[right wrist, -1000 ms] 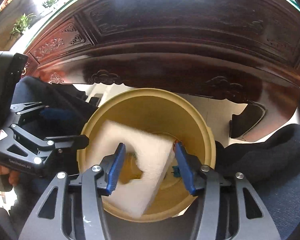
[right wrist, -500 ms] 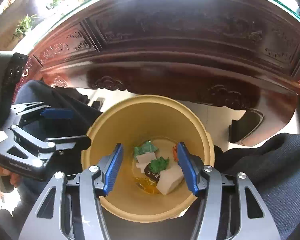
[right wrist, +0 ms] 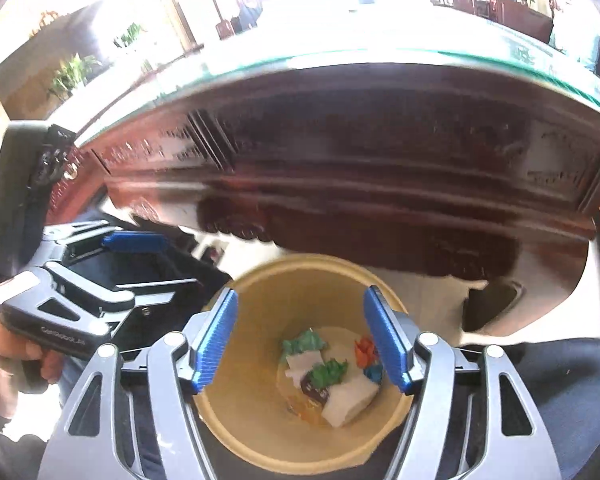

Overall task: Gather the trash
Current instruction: 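Raise both open tools back up toward the table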

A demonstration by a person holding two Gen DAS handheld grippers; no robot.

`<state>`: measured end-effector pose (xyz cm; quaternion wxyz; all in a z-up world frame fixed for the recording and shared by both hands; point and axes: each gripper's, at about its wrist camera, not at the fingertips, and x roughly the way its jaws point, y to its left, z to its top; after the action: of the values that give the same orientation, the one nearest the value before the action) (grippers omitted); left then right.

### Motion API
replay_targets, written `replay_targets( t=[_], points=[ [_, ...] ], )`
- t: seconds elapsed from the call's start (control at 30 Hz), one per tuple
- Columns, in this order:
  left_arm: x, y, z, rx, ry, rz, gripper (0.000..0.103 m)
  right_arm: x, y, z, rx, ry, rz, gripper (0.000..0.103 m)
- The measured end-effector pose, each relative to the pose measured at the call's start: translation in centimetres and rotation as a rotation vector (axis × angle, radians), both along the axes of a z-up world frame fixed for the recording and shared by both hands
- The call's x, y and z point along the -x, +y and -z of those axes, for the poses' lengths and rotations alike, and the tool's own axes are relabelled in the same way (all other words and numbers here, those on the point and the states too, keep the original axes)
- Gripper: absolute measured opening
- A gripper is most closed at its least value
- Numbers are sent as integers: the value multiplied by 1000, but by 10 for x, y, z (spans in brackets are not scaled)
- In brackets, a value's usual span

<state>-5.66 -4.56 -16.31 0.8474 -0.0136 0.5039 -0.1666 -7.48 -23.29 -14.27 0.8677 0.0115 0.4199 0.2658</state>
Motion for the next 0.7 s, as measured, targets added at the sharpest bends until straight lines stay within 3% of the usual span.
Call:
replay_targets(
  t=[0.33,0.53,0.7],
  points=[
    [-50,12,-81,-21,-233,-66,98,-33,3,-74,-78,-252,36,94],
    [-91,16,-127,-36,-349,-106,99,-60,13,-124,-72,-395,56,95],
    [-134,15,-152,-84,-419,-124,99,-90,19,-151,-87,-450,61,95]
  ],
)
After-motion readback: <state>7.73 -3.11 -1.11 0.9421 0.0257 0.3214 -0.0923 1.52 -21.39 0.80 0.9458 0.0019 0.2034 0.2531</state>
